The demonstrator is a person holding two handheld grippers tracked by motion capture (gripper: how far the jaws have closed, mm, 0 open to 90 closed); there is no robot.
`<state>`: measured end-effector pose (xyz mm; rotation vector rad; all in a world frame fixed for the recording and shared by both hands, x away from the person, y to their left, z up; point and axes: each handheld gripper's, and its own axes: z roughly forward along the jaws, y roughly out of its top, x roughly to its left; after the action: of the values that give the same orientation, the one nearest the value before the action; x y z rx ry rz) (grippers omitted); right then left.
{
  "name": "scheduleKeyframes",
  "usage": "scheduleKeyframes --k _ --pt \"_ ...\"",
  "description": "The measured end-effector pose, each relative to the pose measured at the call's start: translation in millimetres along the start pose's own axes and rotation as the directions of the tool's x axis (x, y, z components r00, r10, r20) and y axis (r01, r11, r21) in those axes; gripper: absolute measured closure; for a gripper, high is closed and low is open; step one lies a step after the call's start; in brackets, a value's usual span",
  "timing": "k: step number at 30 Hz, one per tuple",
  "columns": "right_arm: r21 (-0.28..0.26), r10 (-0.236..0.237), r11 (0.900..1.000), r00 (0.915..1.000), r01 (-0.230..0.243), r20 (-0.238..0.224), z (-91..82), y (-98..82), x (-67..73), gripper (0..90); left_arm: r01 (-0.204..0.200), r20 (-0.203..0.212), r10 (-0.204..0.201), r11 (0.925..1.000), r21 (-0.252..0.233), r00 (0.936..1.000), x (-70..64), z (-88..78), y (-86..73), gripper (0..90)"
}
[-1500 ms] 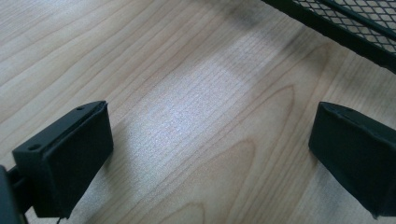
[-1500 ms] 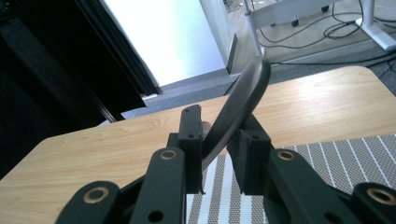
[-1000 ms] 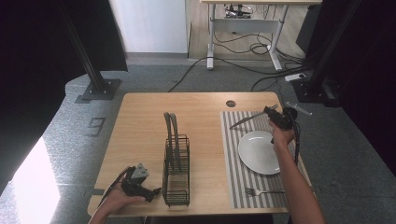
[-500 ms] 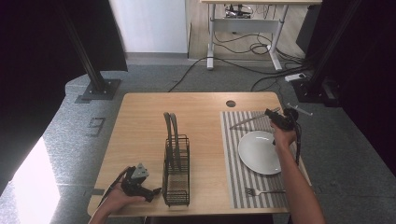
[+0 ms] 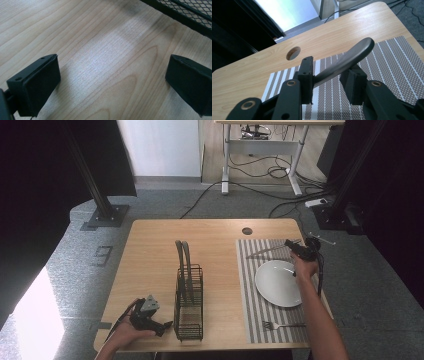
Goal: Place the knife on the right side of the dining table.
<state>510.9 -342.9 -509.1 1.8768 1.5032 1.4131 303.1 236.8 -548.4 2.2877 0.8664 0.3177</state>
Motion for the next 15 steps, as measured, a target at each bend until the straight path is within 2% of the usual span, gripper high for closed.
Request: scheduleKeyframes --k 15 --pt "0.051 0.068 0.996 0.9968 -0.07 0.043 5.9 -4.0 -11.5 59.4 0.0 0.0 0.0 1.0 0.0 1.0 0.0 0.0 0.0 0.0"
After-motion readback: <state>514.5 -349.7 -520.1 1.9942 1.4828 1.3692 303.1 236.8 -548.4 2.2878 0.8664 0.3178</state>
